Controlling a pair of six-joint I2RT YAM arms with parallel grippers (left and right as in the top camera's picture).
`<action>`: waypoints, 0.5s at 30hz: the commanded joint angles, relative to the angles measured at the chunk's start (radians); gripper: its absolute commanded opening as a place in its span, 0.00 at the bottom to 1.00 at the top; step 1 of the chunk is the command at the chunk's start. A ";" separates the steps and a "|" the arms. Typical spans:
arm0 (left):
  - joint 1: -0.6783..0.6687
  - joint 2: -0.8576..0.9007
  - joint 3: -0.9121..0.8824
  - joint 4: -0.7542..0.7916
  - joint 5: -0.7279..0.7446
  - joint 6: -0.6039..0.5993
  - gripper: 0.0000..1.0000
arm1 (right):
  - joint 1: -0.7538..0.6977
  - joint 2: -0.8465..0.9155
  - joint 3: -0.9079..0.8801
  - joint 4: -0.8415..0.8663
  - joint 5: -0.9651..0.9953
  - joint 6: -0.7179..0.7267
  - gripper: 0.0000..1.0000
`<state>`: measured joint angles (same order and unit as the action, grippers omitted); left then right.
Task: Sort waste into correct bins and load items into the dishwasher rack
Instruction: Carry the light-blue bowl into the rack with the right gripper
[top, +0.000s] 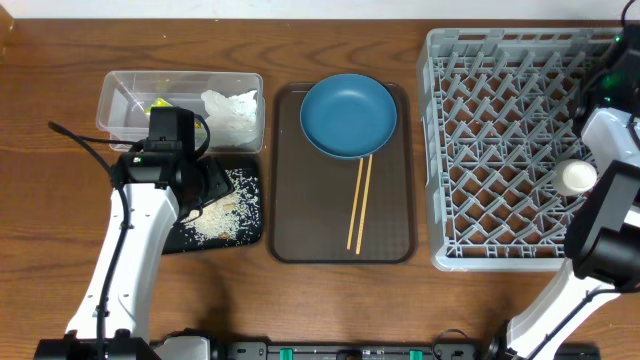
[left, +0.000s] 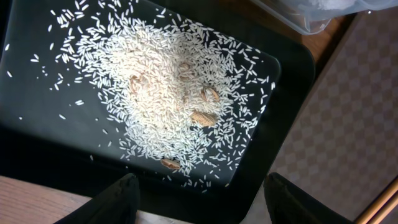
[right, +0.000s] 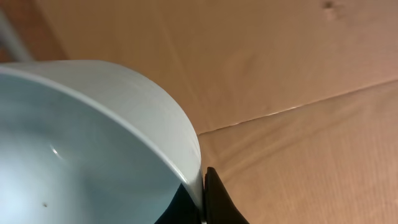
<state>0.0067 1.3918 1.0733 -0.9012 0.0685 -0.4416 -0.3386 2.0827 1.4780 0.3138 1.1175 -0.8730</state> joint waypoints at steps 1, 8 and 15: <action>0.005 0.005 0.008 -0.003 -0.005 -0.002 0.67 | -0.008 0.026 0.007 0.011 0.034 -0.050 0.01; 0.005 0.005 0.008 0.001 -0.005 -0.002 0.67 | 0.022 0.046 0.006 -0.109 0.030 0.164 0.10; 0.005 0.005 0.008 0.005 -0.005 -0.002 0.67 | 0.092 0.045 0.006 -0.251 0.031 0.302 0.26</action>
<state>0.0067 1.3918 1.0733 -0.8936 0.0689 -0.4416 -0.2821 2.1166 1.4780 0.0769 1.1336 -0.6605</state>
